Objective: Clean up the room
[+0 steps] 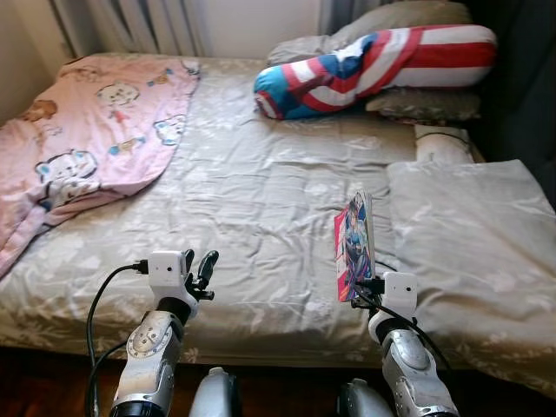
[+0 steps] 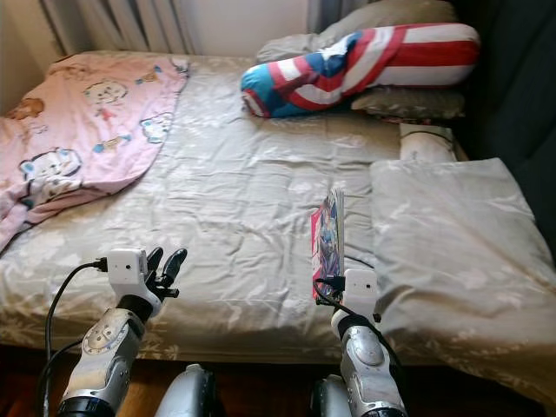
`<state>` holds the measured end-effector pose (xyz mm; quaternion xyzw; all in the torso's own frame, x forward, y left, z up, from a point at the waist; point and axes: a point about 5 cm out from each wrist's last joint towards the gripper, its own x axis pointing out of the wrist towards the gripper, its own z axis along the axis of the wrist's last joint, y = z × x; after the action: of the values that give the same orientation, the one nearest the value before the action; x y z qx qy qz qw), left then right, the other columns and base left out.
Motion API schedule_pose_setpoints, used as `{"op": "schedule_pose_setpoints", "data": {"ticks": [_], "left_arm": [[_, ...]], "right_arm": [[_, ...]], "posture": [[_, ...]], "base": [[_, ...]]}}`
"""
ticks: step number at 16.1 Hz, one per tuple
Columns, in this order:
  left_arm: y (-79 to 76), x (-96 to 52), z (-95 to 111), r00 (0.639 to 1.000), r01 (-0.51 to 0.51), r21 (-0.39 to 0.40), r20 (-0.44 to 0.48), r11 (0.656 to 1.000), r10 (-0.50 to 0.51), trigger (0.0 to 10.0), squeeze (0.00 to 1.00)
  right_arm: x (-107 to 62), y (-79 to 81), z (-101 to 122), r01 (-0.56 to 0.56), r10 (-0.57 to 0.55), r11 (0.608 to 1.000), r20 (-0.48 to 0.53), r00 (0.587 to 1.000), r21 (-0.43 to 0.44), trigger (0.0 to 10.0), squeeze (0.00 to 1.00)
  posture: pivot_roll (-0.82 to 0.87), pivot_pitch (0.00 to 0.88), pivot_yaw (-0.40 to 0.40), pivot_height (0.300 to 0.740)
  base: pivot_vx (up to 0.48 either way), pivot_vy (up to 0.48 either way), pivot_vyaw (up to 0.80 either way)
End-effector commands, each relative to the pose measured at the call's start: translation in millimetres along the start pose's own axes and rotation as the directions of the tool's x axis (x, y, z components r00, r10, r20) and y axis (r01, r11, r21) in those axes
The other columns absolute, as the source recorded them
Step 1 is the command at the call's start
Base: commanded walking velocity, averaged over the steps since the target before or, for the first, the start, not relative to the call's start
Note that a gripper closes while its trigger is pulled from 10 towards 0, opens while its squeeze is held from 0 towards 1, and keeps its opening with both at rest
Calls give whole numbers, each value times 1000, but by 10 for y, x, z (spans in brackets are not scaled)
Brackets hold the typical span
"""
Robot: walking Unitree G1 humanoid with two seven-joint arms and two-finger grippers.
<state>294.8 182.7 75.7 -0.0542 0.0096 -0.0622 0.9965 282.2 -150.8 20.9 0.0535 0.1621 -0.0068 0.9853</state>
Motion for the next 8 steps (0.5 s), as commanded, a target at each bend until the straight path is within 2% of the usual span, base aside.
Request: {"op": "schedule_pose_setpoints", "data": {"ticks": [1, 3, 8], "left_arm": [[10, -8, -6, 1000, 2, 5, -11, 1000, -1, 10000, 0], [9, -9, -7, 1000, 1, 6, -11, 1000, -1, 10000, 0], [16, -12, -7, 1000, -2, 7, -11, 1000, 2, 10000, 0]], "right_arm": [[12, 6, 55, -4, 4, 1000, 23, 1000, -11, 10000, 0], [7, 20, 71, -10, 11, 1000, 45, 999, -7, 10000, 0], [0, 22, 81, -14, 14, 1000, 55, 998, -5, 10000, 0]], "posture": [[17, 113, -5, 641], [18, 115, -5, 624], [18, 118, -4, 624]], "base": [[0, 0, 0], [0, 0, 0], [0, 0, 0]]}}
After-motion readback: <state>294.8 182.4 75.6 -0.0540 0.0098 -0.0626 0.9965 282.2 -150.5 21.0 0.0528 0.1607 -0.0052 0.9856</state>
